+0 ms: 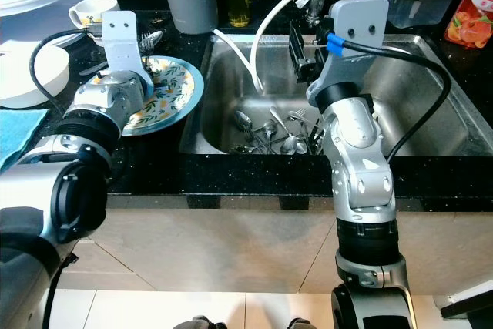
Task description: Kitchen organization
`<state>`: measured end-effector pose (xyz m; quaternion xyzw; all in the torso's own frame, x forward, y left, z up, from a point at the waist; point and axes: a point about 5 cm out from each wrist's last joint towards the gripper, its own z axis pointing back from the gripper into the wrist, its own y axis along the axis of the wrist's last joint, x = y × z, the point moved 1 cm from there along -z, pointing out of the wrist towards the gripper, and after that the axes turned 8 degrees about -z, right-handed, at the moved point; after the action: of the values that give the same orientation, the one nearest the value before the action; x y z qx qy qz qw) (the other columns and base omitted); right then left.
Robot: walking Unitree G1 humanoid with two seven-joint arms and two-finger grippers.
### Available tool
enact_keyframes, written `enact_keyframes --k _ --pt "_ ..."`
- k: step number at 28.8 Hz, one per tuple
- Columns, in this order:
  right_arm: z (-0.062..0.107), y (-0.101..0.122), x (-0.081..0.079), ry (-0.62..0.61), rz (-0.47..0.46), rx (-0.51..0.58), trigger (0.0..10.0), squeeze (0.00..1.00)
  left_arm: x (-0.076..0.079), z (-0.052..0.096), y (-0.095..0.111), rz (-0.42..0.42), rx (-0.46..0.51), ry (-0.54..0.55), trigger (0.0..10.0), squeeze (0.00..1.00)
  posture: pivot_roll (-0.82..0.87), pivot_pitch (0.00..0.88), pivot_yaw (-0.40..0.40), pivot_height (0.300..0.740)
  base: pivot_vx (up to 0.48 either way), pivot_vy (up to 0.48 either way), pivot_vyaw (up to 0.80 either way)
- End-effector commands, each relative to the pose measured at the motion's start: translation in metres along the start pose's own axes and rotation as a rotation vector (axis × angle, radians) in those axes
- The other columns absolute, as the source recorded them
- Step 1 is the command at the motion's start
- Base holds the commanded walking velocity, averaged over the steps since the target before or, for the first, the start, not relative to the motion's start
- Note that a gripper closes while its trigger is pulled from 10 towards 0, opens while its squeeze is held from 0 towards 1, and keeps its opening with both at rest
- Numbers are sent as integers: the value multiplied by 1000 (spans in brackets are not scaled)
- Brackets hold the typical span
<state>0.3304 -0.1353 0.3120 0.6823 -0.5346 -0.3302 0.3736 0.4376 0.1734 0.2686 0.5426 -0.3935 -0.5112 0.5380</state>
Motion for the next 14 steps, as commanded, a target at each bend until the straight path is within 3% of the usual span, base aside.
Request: enact_keyframes --k 1,5,9,11,12,14 --pt "2 -4 -1 -1 -10 -18 10000 0 0 2 27 -1 117 -11 10000 0 68 138 46 740 0 0 0" --pt "1 -3 -1 0 -9 -15 10000 0 17 8 46 -60 221 -104 10000 0 69 131 45 740 0 0 0" --pt "1 -3 0 -1 -7 -12 10000 0 29 11 49 -58 236 -178 10000 0 68 127 47 740 0 0 0" --pt "1 -3 1 -4 -5 -11 10000 0 59 22 49 -93 270 -370 10000 0 68 121 46 740 0 0 0" --pt "1 -3 1 -4 -5 -11 10000 0 59 22 49 -93 270 -370 10000 0 68 121 46 740 0 0 0" --pt "2 -3 1 -5 -4 -12 10000 0 86 37 46 -131 323 -567 10000 0 68 118 46 740 0 0 0"
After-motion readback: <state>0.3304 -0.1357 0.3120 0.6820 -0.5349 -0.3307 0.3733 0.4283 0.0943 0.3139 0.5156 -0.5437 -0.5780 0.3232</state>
